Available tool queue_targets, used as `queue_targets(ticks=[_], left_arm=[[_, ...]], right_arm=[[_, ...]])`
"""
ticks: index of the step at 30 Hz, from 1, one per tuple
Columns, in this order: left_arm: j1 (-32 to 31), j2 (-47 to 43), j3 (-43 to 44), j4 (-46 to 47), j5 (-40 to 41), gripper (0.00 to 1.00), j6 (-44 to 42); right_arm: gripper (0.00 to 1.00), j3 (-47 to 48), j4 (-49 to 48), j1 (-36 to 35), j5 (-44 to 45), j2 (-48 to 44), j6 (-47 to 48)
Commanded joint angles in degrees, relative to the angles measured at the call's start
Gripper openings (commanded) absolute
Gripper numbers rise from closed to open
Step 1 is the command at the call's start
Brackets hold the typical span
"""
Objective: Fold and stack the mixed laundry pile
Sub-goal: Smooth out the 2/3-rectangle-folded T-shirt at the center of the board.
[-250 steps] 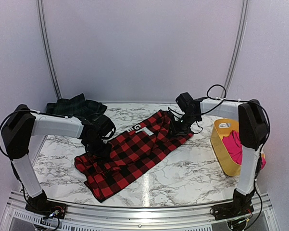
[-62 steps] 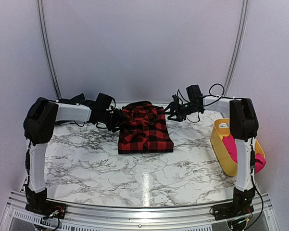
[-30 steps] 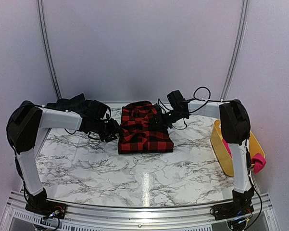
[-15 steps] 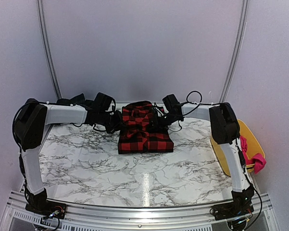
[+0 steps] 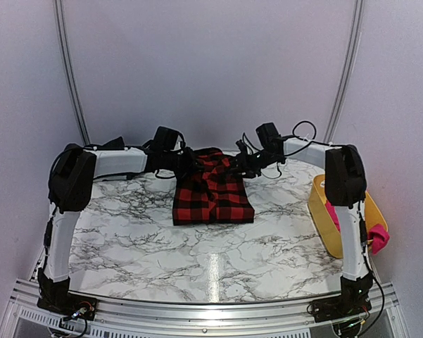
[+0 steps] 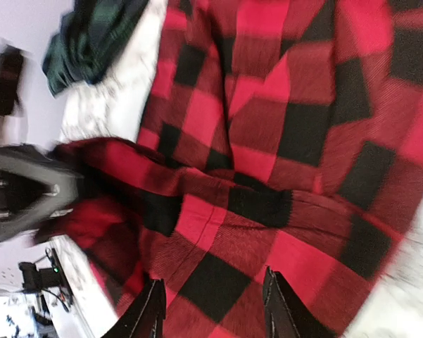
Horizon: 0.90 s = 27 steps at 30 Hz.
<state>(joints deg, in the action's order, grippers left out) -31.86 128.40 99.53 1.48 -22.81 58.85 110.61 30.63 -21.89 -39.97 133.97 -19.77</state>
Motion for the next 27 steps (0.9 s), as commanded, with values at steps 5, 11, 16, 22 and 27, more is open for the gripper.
queue_targets(ticks=[5, 11, 16, 22, 27], left_arm=[[1.73, 5.67, 4.87, 3.64, 1.55, 0.28, 1.36], [2.41, 9.42, 10.79, 4.6, 0.72, 0.47, 2.7], [2.41, 10.8, 14.56, 5.65, -0.51, 0.73, 3.82], [2.59, 1.15, 10.26, -0.74, 4.36, 0.99, -6.42], [2.05, -11.1, -6.72, 0.68, -0.62, 0.99, -9.34]], right_arm=[[0.44, -6.17, 1.42, 2.69, -0.09, -13.72, 1.39], [0.45, -12.81, -1.08, 0.78, -1.16, -18.85, 0.87], [0.5, -15.39, -1.98, -2.27, -0.13, -20.37, 1.11], [0.51, -15.25, -3.48, -4.85, -0.6, -20.9, 0.8], [0.51, -19.82, -8.73, -5.1, -7.55, -21.65, -1.98]])
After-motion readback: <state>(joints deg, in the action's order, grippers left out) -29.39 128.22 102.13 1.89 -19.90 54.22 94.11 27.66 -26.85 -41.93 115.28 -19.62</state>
